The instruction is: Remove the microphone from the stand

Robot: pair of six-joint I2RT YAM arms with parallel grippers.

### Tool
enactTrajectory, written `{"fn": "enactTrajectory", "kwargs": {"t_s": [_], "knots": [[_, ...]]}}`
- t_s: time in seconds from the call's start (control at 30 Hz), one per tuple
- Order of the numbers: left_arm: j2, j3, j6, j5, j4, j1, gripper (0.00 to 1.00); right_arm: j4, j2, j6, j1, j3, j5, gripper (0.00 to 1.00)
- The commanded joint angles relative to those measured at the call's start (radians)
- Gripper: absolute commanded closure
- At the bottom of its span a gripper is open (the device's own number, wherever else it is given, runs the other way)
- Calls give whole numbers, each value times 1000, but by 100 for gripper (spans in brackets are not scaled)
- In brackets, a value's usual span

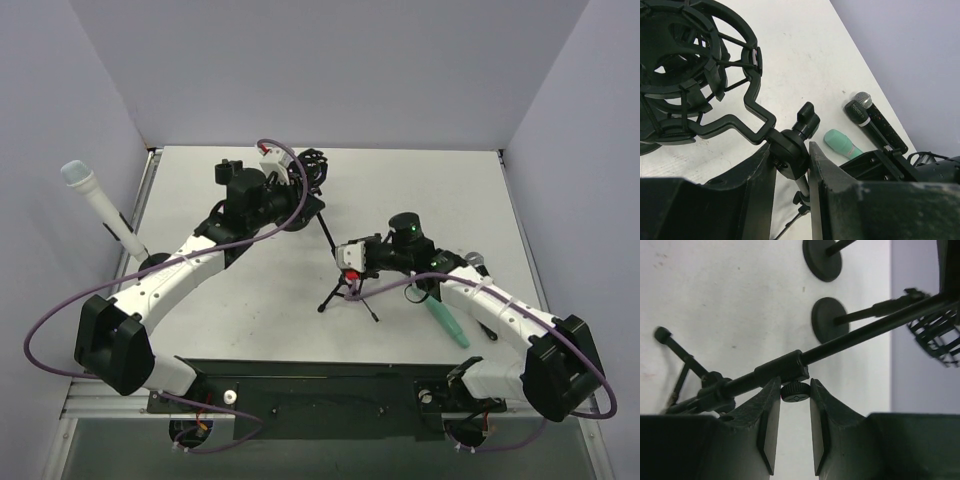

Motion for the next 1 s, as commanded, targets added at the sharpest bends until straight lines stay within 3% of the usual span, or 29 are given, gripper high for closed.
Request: {"fn": "enactTrajectory", "kwargs": {"t_s": [0.0,0.03,0.07,0.13,0.23,0.27,0.37,0.4,0.47,0.53,0.67,0.77,0.97], "knots": [[-51,-14,28,-26,69,39,100,293,-27,-358,-5,-174,60,97],[-54,-17,28,-25,70,39,100,302,-32,-355,-2,-182,60,87],[-56,-17,30,-25,72,39,100,273,-53,-354,3,-176,69,66],[-62,-18,30,-23,75,39,100,93,-100,-342,-2,-132,80,53],[-71,-24,31,-20,76,41,100,-206,-159,-280,-49,-41,89,45],[-74,-24,30,-16,79,39,100,-247,-180,-189,-60,-24,88,42],[-80,-32,28,-11,93,39,100,-392,-173,95,-150,92,91,39],[-80,-35,31,-9,96,39,100,-411,-153,281,-167,124,93,37],[-84,-37,30,-8,98,39,100,-526,-60,486,-226,252,68,37],[-84,-37,28,-5,98,39,100,-659,66,661,-273,453,-21,38],[-79,-32,22,7,99,39,100,-798,310,986,-315,640,-254,39],[-76,-26,21,6,105,39,100,-714,414,1225,-310,637,-387,37],[-79,-12,25,3,104,38,100,-435,484,1618,-295,545,-458,36]]}}
